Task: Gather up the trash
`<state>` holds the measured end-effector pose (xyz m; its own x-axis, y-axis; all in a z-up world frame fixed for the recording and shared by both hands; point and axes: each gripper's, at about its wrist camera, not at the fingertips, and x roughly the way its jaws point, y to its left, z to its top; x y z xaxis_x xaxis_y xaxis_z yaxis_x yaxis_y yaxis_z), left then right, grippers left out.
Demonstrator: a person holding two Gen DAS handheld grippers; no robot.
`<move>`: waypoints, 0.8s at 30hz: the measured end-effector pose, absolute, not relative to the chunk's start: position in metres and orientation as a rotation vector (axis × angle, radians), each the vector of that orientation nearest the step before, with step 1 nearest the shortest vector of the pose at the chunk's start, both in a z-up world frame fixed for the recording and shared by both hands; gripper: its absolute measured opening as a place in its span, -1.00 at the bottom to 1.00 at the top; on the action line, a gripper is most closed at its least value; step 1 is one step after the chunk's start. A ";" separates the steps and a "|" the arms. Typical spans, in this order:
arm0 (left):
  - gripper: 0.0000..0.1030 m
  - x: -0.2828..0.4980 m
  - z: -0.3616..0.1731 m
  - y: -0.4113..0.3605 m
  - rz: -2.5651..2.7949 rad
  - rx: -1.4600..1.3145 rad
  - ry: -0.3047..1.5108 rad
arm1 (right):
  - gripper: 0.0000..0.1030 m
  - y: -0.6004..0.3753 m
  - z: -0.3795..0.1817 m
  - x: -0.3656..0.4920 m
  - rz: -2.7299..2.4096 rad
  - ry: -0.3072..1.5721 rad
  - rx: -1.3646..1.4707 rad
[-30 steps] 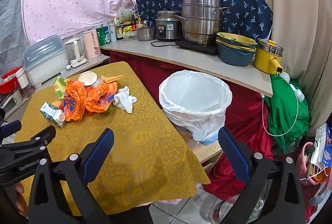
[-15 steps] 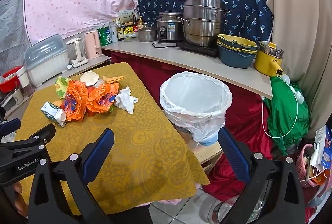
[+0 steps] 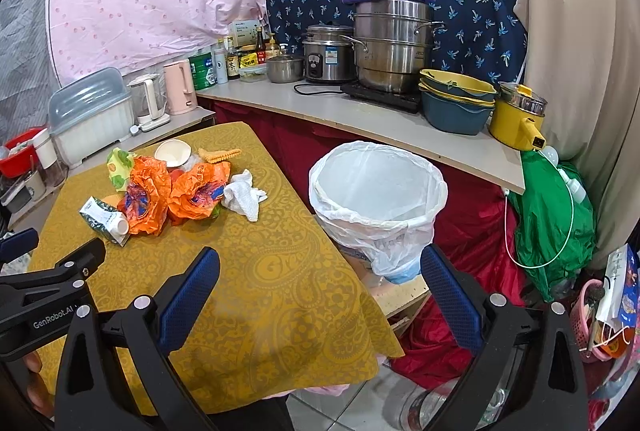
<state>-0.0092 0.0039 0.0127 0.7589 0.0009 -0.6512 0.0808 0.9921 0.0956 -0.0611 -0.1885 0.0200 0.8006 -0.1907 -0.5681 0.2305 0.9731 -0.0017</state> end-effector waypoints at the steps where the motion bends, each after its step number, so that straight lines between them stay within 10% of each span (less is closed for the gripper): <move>1: 0.86 -0.009 0.012 0.004 -0.044 0.118 0.709 | 0.87 -0.188 0.021 -0.061 -0.226 0.603 0.067; 24: 0.86 -0.010 0.016 0.009 -0.036 0.111 0.699 | 0.87 -0.188 0.021 -0.062 -0.224 0.599 0.070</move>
<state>-0.0100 0.0086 0.0158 0.7651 0.0037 -0.6439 0.0705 0.9935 0.0894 -0.0623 -0.1876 0.0209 0.8024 -0.1883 -0.5663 0.2289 0.9735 0.0007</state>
